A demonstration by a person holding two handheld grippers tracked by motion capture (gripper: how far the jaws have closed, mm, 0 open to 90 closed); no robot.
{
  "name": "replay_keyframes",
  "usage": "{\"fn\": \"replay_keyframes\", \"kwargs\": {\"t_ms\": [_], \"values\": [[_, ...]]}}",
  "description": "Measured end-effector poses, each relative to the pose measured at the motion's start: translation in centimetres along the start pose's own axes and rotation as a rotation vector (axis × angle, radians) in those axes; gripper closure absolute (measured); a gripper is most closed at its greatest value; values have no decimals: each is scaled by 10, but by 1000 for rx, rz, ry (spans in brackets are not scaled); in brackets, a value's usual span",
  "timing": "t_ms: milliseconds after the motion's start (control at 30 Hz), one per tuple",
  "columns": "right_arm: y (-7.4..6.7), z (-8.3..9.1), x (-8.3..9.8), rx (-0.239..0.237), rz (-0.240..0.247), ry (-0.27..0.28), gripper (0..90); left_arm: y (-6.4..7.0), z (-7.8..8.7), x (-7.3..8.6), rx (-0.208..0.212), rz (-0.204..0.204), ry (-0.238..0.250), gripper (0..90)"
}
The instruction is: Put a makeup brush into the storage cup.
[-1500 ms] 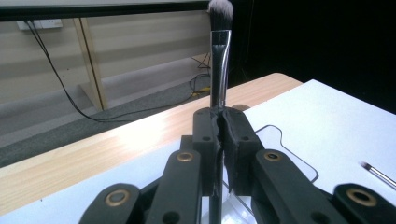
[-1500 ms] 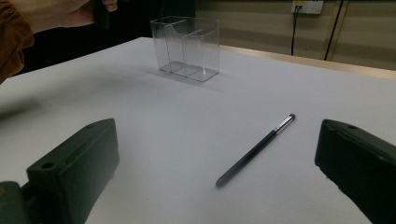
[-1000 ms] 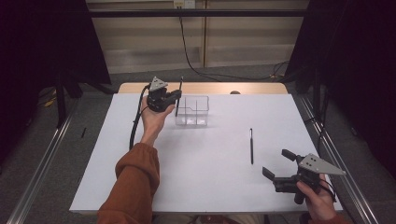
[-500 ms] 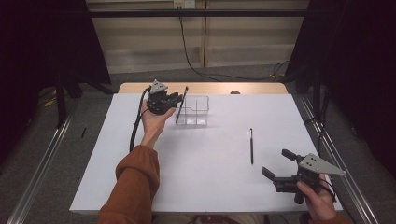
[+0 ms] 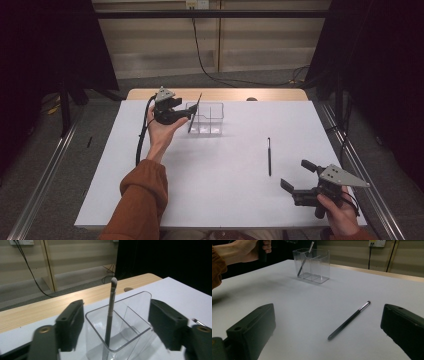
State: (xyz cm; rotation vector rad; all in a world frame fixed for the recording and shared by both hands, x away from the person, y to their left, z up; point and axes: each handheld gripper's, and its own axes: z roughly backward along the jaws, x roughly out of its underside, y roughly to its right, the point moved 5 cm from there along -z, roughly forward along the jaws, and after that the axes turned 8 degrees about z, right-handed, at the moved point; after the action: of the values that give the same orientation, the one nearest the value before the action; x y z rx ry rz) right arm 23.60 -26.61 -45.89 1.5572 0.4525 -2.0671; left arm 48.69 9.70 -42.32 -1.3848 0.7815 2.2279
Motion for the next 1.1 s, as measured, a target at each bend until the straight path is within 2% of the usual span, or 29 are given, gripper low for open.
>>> {"fn": "replay_keyframes", "kwargs": {"t_ms": [100, 233, 300, 333, 400, 567, 633, 800, 900, 967, 1067, 1100], "values": [[0, 0, 0, 2, -2, -1, 0, 1, 4, -2, 5, 19, 5, 138], [1, -1, 0, 3, 1, -3, 0, 3, 9, -1, 32, 54, 6, 57], [1, -1, 0, 3, 0, -4, 0, 7, 11, 0, 45, 65, 10, 48], [1, -1, 0, 3, -1, -4, 0, 9, 12, 1, 49, 41, 6, 39], [1, -1, 0, 4, -2, -5, 0, 12, 16, 1, 57, 21, 6, 28], [1, -1, 0, 2, -1, -4, 0, 16, 25, 0, 89, 45, 0, 29], [1, -1, 0, 4, 0, -3, 0, 18, 30, -1, 69, 36, -6, 32], [1, -2, 0, 4, -1, -2, 0, 21, 42, 2, 56, 9, -10, 32], [1, -2, 0, 4, 1, -2, 0, 20, 46, 4, 44, 17, -21, 47], [1, -3, 0, 6, -1, -3, 0, 21, 50, 5, 39, -4, -23, 47], [1, -3, 0, 4, 1, -3, 0, 21, 58, 8, 37, -15, -8, 41], [1, -3, 0, 4, -1, -4, 0, 22, 60, 8, 36, -18, 10, 40]]}}
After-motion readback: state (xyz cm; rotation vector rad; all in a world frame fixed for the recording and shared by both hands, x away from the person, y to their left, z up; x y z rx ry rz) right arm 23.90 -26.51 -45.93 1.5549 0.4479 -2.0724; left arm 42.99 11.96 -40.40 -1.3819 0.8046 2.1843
